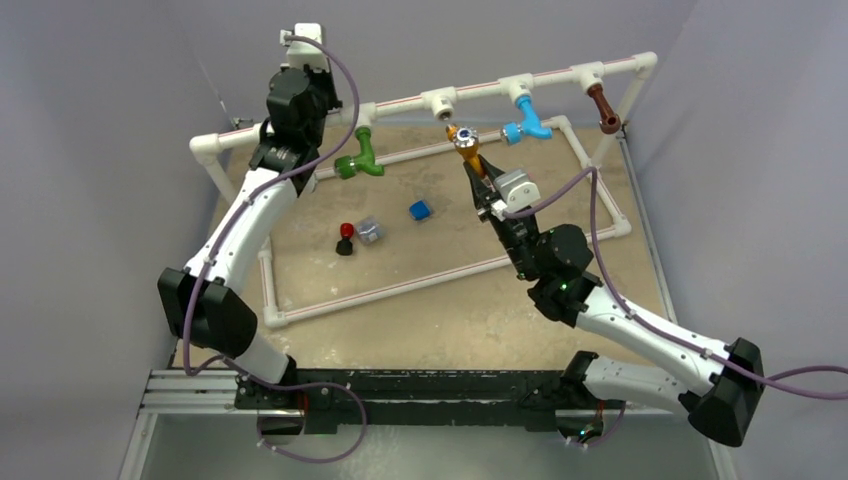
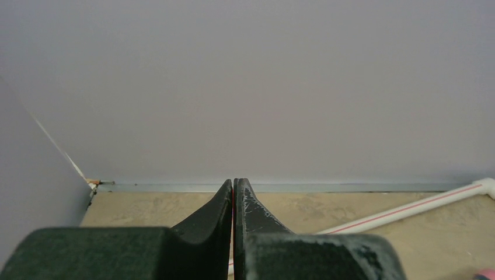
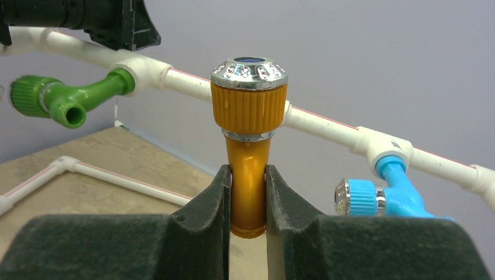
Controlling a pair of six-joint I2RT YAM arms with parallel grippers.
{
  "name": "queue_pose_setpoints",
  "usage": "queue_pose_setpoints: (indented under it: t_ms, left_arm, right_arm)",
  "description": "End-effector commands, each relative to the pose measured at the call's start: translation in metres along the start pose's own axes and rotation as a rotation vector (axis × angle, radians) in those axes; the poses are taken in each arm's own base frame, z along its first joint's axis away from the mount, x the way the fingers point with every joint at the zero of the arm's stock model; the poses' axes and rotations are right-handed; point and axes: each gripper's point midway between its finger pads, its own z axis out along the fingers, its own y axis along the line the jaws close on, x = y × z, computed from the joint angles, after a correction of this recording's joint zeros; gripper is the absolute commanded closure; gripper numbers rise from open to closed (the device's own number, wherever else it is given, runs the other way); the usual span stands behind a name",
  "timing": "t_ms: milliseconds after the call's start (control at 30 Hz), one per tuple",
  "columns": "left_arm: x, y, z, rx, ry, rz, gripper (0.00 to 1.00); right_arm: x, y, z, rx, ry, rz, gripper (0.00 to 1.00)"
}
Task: Install the water faucets
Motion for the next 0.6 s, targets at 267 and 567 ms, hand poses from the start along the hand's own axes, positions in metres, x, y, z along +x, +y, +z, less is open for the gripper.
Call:
queue_pose_setpoints:
  t_ms: [267, 567]
  left_arm:
    - [0.026, 0.011, 0.023, -0.098, 0.017, 0.093, 1.0]
    - [0.05, 0.012, 0.02, -0.107, 0.086, 0.105, 1.0]
  right_arm:
    - [-0.014, -0.013, 0.018, 0.08, -0.071, -0.139, 1.0]
    - [-0.009, -0.022, 0.023, 0.136, -0.054, -0.254, 1.0]
